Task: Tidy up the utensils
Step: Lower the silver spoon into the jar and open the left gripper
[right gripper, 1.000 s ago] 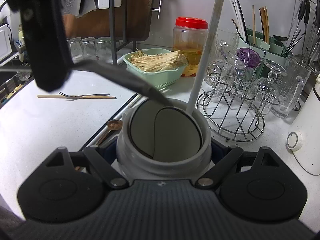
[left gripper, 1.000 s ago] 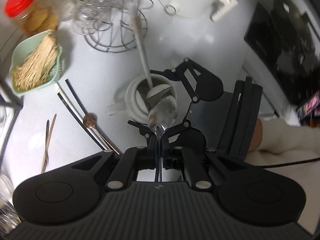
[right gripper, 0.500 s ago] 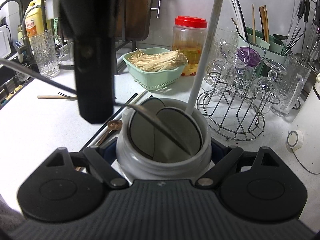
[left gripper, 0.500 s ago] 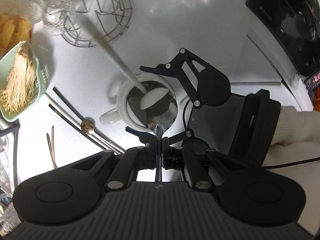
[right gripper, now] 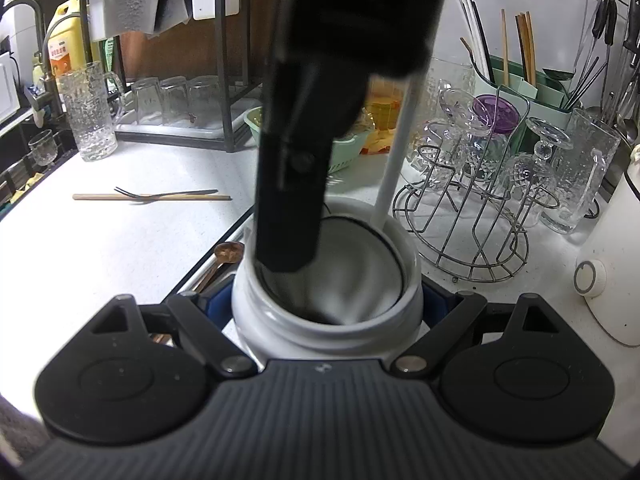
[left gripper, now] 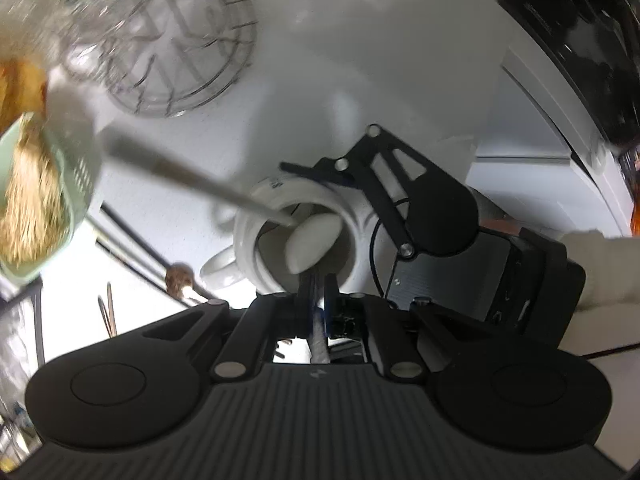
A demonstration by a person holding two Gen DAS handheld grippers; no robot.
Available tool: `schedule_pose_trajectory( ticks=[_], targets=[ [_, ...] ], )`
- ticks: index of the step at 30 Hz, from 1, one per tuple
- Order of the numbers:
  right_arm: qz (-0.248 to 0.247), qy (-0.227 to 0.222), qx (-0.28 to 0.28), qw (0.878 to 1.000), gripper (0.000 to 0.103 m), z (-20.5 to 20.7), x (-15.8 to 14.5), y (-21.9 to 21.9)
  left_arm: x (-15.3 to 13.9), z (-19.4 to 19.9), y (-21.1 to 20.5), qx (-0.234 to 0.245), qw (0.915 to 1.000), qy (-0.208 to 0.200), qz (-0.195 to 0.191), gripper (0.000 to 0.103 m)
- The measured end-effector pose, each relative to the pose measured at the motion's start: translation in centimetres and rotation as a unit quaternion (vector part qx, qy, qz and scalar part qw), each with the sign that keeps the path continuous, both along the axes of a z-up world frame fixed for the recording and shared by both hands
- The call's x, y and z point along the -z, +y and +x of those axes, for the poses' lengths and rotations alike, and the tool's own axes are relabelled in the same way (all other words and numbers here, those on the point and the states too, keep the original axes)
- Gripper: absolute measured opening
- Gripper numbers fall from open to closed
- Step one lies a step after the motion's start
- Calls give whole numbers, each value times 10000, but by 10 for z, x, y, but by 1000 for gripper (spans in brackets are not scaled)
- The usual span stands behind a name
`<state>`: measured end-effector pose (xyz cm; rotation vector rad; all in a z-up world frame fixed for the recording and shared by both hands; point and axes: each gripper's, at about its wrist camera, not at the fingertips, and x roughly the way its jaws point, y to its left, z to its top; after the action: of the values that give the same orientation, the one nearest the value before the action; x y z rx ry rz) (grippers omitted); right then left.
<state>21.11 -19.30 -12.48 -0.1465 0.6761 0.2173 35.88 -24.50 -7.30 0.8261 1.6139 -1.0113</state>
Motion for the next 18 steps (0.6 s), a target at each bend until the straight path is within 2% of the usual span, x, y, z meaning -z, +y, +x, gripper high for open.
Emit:
schedule_pose_trajectory(
  ticks=[6,12,18],
  targets=[
    [3,17,12,10000,91,2,0,0,-9,-8,-1,201,9991,-295,-223,6],
    [-3,40,-2,10000,91,3,-1,0,-27,-4,18,-185,9968,-552,-547,7],
    [2,50,-13,10000,91,5,-1,0,-52,-9,47,-719,9881,-868,-1046,16]
  ],
)
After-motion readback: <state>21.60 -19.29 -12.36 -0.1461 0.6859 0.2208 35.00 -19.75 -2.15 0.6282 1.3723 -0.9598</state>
